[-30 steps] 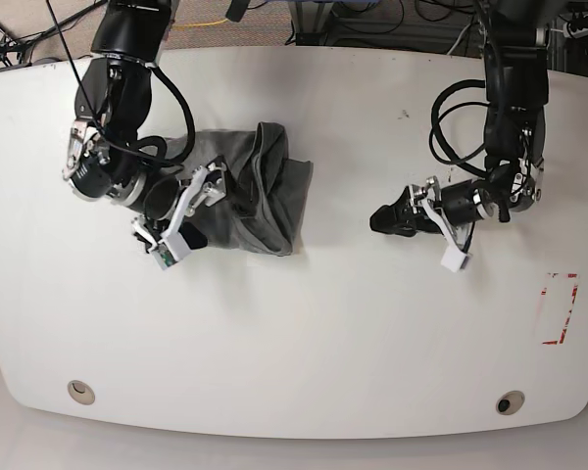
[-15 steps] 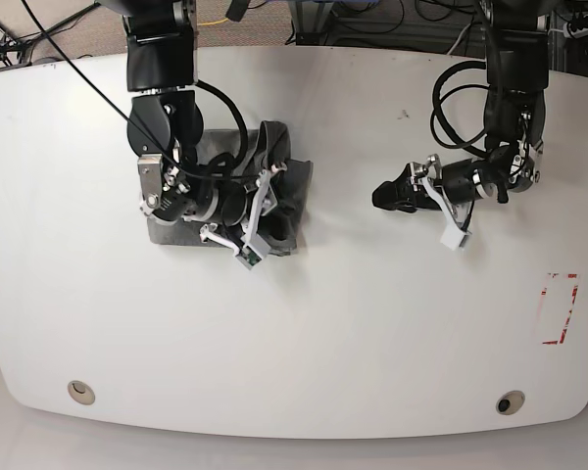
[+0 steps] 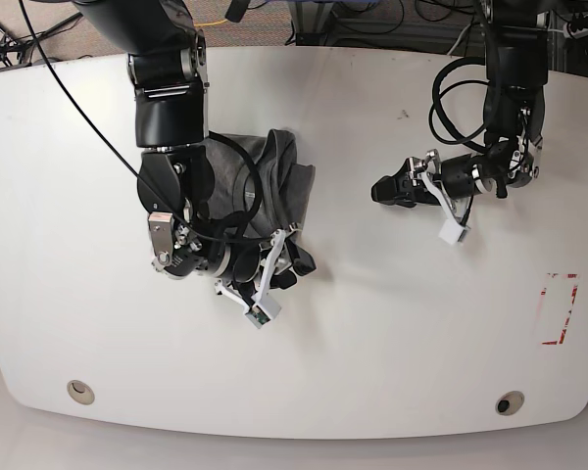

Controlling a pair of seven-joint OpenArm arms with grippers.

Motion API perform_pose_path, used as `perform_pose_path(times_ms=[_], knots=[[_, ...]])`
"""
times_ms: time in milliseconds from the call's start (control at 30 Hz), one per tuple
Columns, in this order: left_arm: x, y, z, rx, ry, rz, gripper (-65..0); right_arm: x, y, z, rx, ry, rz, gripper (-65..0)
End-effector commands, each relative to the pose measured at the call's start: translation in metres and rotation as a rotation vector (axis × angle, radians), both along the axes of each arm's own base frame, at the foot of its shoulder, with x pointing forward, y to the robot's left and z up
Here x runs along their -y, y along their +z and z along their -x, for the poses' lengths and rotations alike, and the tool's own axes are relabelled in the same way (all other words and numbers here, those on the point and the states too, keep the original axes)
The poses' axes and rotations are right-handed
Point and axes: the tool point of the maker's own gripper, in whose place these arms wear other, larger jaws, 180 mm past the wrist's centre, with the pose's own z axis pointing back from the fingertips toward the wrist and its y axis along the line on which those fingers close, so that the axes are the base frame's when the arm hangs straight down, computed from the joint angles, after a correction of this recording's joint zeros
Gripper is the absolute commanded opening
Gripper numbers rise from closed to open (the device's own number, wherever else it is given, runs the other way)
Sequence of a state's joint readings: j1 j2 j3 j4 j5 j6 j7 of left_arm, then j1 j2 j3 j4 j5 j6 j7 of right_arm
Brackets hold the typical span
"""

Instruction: Fold the T-shirt properly

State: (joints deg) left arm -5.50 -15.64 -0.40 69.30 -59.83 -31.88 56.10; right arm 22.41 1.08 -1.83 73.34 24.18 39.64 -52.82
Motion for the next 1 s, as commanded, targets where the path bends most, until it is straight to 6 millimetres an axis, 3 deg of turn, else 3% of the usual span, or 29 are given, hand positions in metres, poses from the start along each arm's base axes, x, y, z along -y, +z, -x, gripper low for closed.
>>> perform_pose_path(times_ms=[0,100,167,267,467,567,800,967], knots=[[0.019,0.035,-0.012,0.121,-0.065,0.018,-30.4,0.008,0.026,-0.015,0.078,-0.005,-0.008,-40.9],[0.049,0.055,-0.005,0.191,-0.173,0.011,-30.4,0.024,0.037,-0.014,0.13,-0.012,0.035,-40.9],[0.068,0.065,0.003,0.228,-0.24,0.014,-30.4,0.047,0.037,-0.01,0.136,-0.044,0.075,-40.9],[0.087,0.067,0.01,0.248,-0.316,-0.004,-30.4,0.079,0.041,-0.009,0.143,-0.124,0.091,-40.9],[0.131,0.055,0.035,0.253,-0.456,-0.026,-30.4,0.158,0.037,0.013,0.133,-0.276,0.19,-41.4],[0.155,0.058,0.044,0.28,-0.498,-0.011,-30.4,0.18,0.034,0.026,0.13,-0.312,0.228,-41.7],[0.199,0.066,0.056,0.396,-0.597,-0.063,-30.4,0.194,0.011,0.05,0.067,-0.315,0.27,-41.9],[0.217,0.061,0.06,0.441,-0.65,-0.129,-30.4,0.199,0.004,0.054,0.049,-0.318,0.283,-41.9]])
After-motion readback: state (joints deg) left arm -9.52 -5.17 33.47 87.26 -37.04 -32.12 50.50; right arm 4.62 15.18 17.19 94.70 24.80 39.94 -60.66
